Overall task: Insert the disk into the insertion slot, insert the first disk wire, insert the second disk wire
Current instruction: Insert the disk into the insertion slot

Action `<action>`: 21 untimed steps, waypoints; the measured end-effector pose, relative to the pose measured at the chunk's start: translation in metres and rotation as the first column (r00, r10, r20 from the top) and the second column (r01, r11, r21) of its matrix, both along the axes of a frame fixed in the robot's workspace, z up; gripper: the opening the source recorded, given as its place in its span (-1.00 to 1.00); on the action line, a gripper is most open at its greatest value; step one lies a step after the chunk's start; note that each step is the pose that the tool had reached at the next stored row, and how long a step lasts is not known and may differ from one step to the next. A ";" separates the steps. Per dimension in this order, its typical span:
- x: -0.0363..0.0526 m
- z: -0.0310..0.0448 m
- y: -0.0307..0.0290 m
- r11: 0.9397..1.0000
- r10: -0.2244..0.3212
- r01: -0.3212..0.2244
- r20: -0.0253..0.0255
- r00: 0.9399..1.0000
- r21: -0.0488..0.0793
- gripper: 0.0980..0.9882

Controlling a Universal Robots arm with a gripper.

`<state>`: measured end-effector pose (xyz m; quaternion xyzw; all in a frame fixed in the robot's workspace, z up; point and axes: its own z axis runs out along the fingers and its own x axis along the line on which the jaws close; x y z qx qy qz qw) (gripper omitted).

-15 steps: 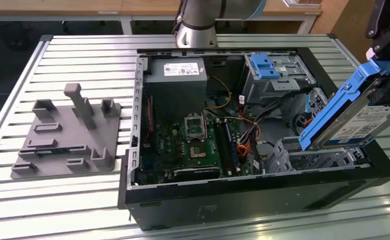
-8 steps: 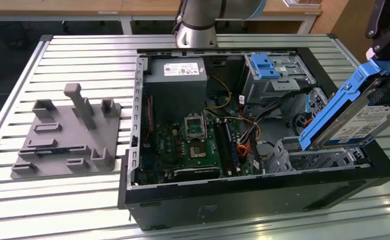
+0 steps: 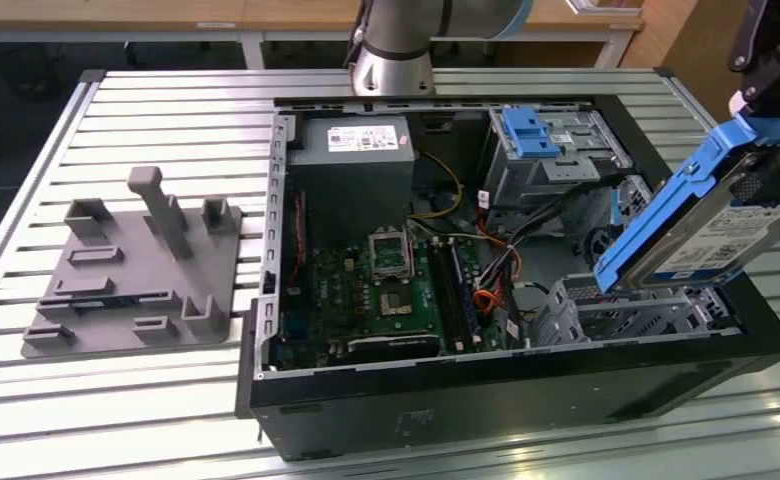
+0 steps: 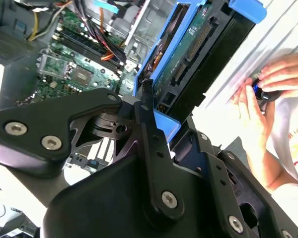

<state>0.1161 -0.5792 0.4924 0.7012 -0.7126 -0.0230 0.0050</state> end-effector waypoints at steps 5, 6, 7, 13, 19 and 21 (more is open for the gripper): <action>0.0000 0.0000 0.0000 0.999 0.002 -0.002 0.000 1.000 0.045 -0.40; 0.0000 0.0000 0.0000 0.999 0.002 -0.002 0.000 1.000 0.054 -0.40; 0.0001 0.0000 -0.0001 0.998 0.002 -0.002 0.000 1.000 0.061 -0.40; 0.0001 0.0000 -0.0001 0.998 0.002 -0.002 0.000 1.000 0.063 -0.40; 0.0004 -0.0012 0.0046 0.998 0.002 -0.002 0.000 1.000 0.063 -0.40; 0.0010 -0.0023 0.0047 0.998 0.002 -0.002 0.000 1.000 0.063 -0.40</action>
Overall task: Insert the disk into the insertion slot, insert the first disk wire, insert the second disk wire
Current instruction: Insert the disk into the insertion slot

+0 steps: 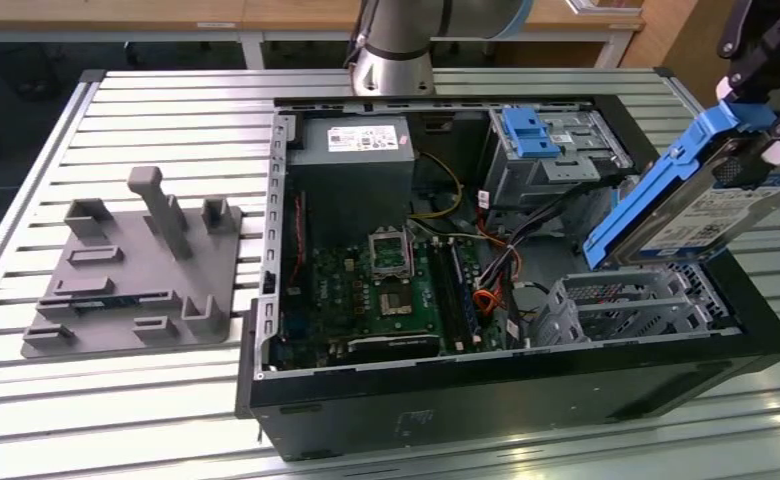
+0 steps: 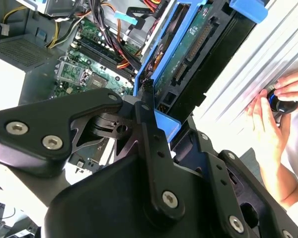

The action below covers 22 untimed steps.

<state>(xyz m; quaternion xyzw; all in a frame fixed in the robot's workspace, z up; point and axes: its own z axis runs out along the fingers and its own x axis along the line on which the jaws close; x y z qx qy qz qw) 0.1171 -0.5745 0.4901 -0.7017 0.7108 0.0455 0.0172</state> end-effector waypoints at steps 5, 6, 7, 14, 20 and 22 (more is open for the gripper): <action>0.0015 -0.0028 0.0001 1.000 0.000 0.000 0.000 1.000 0.000 -0.40; 0.0019 -0.0033 0.0001 1.000 0.000 0.000 0.000 1.000 0.000 -0.40; 0.0023 -0.0038 0.0001 1.000 0.000 0.000 0.000 1.000 0.000 -0.40; 0.0036 -0.0095 0.0000 1.000 0.000 0.000 0.000 1.000 0.000 -0.40; 0.0036 -0.0158 0.0001 1.000 0.000 0.000 0.000 1.000 0.000 -0.40; 0.0036 -0.0173 0.0001 1.000 0.000 0.000 0.000 1.000 0.000 -0.40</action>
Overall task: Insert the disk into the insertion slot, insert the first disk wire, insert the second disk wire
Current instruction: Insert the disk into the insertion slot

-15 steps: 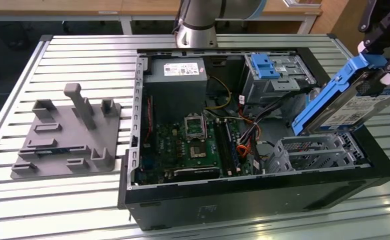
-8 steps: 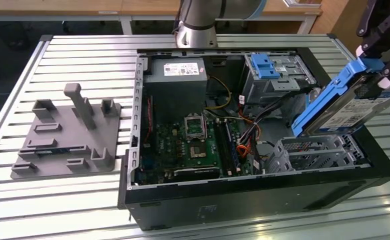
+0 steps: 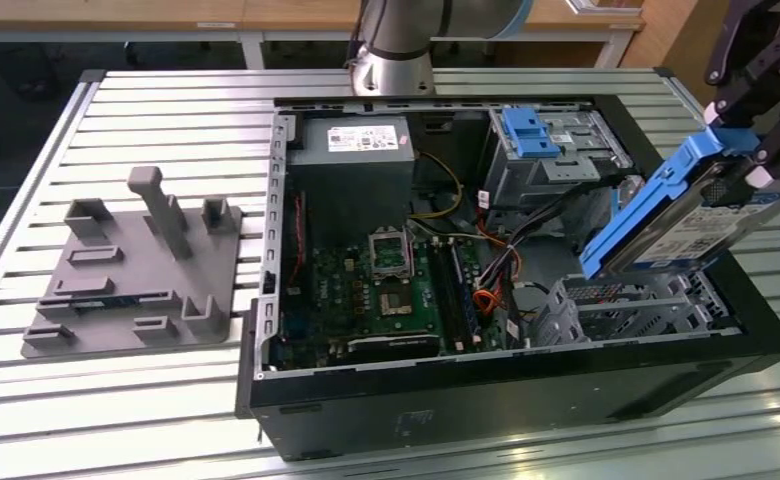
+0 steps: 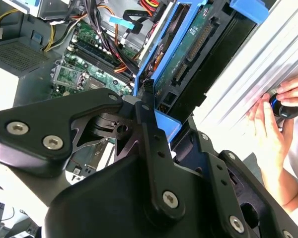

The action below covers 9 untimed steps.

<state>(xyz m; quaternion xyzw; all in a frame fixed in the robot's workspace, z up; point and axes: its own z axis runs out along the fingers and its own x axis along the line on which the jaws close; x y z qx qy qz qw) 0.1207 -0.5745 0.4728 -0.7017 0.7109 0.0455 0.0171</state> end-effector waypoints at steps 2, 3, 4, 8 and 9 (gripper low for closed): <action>0.0000 -0.0012 0.0000 1.000 0.000 0.000 0.000 1.000 0.000 -0.40; 0.0000 -0.0018 0.0000 1.000 0.000 0.000 0.000 1.000 0.000 -0.40; 0.0000 -0.0024 0.0000 1.000 0.000 0.000 0.000 1.000 0.000 -0.40; 0.0000 -0.0049 0.0000 1.000 0.000 0.000 0.000 1.000 0.000 -0.40; 0.0000 -0.0056 0.0000 1.000 0.000 0.000 0.000 1.000 0.000 -0.40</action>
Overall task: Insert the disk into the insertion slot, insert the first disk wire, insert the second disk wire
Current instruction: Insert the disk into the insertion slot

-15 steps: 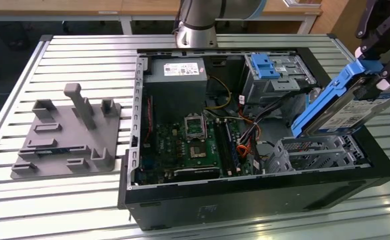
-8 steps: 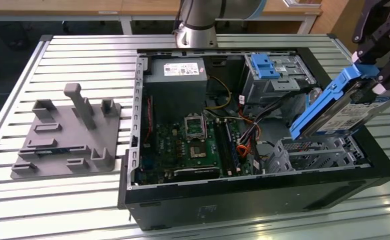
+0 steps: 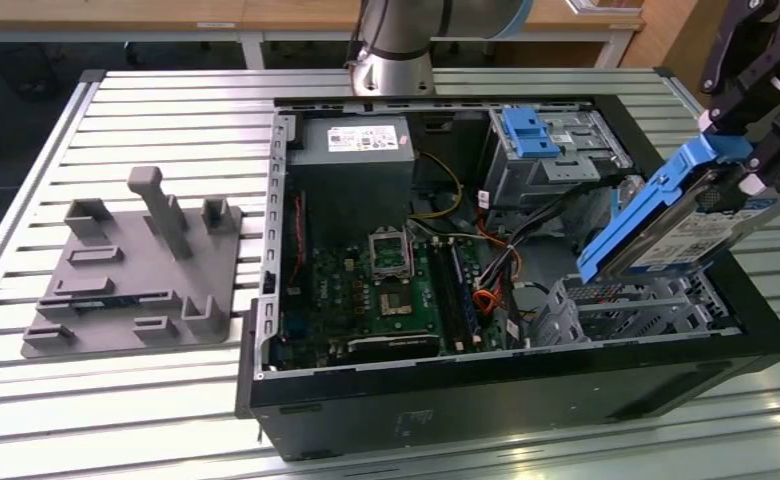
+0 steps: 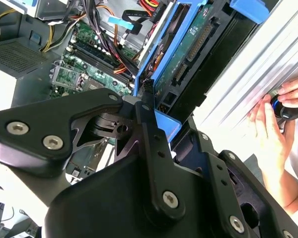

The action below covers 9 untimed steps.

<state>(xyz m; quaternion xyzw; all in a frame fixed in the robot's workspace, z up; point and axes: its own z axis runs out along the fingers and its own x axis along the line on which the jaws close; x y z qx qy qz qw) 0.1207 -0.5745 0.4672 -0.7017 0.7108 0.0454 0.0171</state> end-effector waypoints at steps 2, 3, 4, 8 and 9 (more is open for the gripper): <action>0.0000 -0.0013 0.0000 1.000 0.000 0.000 0.000 1.000 0.000 -0.40; 0.0000 -0.0020 0.0000 1.000 0.000 0.000 0.000 1.000 0.000 -0.40; 0.0000 -0.0027 0.0000 1.000 0.000 0.000 0.000 1.000 0.000 -0.40; 0.0000 -0.0057 0.0000 1.000 0.000 0.000 0.000 1.000 0.000 -0.40; 0.0000 -0.0064 0.0000 1.000 0.000 0.000 0.000 1.000 0.000 -0.40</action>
